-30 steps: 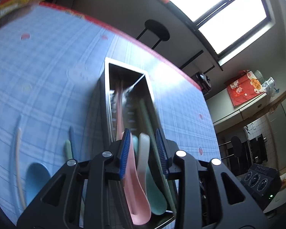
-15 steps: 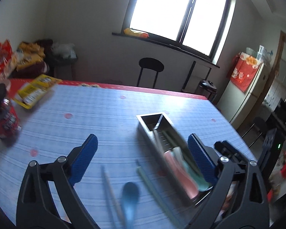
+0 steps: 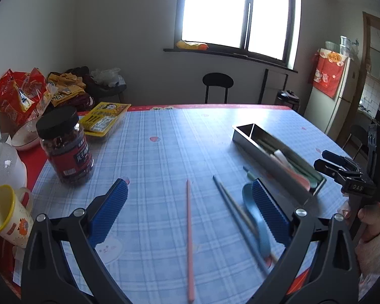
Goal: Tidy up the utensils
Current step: 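Move the right gripper to a light green chopstick and grasp it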
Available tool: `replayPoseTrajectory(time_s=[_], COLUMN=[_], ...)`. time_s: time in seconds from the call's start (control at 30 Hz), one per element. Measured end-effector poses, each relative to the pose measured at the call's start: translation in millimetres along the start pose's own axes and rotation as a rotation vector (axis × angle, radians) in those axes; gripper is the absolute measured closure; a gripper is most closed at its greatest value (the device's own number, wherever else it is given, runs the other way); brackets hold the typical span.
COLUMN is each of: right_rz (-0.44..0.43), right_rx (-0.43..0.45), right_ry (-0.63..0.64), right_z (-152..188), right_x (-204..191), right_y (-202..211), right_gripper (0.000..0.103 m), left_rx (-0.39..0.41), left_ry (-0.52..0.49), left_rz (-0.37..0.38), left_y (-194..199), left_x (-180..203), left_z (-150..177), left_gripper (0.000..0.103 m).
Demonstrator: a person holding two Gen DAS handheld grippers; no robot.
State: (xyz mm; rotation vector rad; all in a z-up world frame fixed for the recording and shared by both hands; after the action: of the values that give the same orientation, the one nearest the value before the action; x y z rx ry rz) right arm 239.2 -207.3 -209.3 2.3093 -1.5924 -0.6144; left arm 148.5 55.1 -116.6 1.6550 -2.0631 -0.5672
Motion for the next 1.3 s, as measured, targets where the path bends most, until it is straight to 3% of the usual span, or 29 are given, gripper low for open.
replayPoseTrajectory(time_s=[0.1,0.2,0.27,0.3,0.43,0.5,0.63,0.8,1.3], right_rz=[-0.042,-0.057,-0.058,-0.052,-0.041,-0.025,-0.007,0.03,0.102], right_rx=[-0.055,-0.104,-0.137,-0.155,-0.217,-0.249,-0.292,-0.341,-0.394], right_ry=[-0.003,0.013,0.038,0.048,0.078,0.103,0.146,0.169,0.204], right_z=[17.6,35.3,45.4,49.7,65.2,71.2,81.5,91.4,91.2], right_x=[-16.3,-28.4,-35.0,-37.2,-44.2,-49.0,-53.8,-54.4,-52.9], right_y=[1.2,3.0,4.9,5.3,4.4,1.3,-4.3,-16.8,-44.5], right_gripper=[0.006,0.01,0.026,0.03,0.056,0.066,0.081,0.084,0.085], left_rx=[-0.017,-0.039,-0.049,-0.051,-0.048,-0.051,-0.059,-0.059,-0.074], left_ry=[-0.026,0.013,0.039,0.04,-0.005,-0.032,-0.022,0.04,0.075], left_rz=[0.011,0.087,0.115,0.122,0.117,0.111,0.114,0.119,0.118], left_y=[-1.7,-8.5,-14.6,-17.9,-27.1,-31.0,-40.0,-46.2,-52.6], left_x=[-5.2,-8.2,-8.4,-7.0,3.6,10.9,10.8,-5.6,-11.1], left_z=[17.0,34.5,42.3,46.4,55.4,59.2,66.7,68.5,71.0], left_gripper=[0.006,0.006,0.007,0.007,0.01,0.023,0.04,0.055,0.057])
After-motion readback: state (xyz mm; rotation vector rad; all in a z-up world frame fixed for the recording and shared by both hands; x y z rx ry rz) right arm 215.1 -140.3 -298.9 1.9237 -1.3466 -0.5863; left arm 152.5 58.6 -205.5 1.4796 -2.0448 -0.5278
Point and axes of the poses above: each gripper's, at about its wrist camera, not at the fingertips, and y roughly against the way its jaws point, x to its right, z to its underside, the point moved 8 cm from there along -y, roughly the way its jaws point, and after that the axes turned 2 degrees about z, right-handed, at the moved point
